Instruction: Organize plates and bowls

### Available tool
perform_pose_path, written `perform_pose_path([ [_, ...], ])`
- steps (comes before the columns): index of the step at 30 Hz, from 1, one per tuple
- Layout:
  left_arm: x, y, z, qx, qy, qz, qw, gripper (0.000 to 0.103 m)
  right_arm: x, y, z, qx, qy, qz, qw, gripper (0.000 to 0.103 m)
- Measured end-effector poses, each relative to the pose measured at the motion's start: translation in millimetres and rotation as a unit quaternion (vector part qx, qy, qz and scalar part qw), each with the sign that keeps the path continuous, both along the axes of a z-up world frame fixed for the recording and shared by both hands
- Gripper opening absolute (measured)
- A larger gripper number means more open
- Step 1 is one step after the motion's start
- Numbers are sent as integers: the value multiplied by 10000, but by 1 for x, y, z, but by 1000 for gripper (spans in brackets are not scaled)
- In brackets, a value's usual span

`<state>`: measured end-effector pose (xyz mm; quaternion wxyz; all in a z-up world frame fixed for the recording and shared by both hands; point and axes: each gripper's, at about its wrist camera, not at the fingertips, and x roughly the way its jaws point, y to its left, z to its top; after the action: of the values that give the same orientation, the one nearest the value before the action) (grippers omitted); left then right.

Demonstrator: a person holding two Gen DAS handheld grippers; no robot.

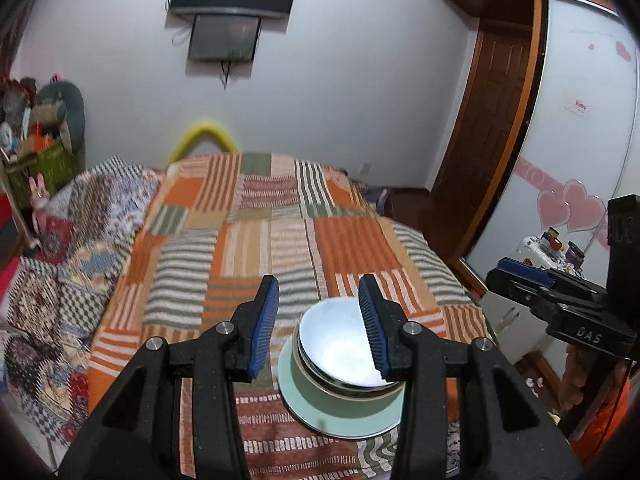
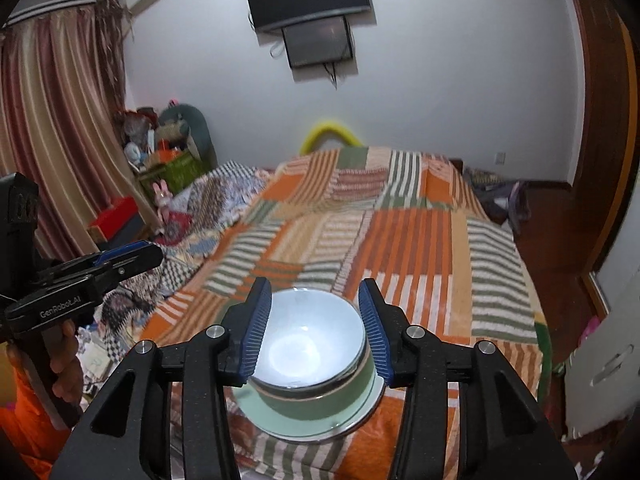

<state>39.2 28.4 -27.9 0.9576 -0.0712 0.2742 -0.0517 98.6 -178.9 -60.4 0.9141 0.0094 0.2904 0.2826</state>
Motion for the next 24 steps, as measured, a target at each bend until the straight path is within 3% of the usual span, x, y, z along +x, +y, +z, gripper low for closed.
perform_pose_path([
  [12, -47, -14, 28, 331, -625, 254, 9972, 41, -39, -8, 25, 243, -619, -11, 9978, 59],
  [20, -66, -16, 35, 375, -837, 385, 9950, 42, -58, -13, 34, 290, -1008, -111, 9944, 77],
  [24, -73, -17, 38, 414, -934, 471, 9936, 42, -65, -13, 37, 325, -1168, -133, 9925, 80],
])
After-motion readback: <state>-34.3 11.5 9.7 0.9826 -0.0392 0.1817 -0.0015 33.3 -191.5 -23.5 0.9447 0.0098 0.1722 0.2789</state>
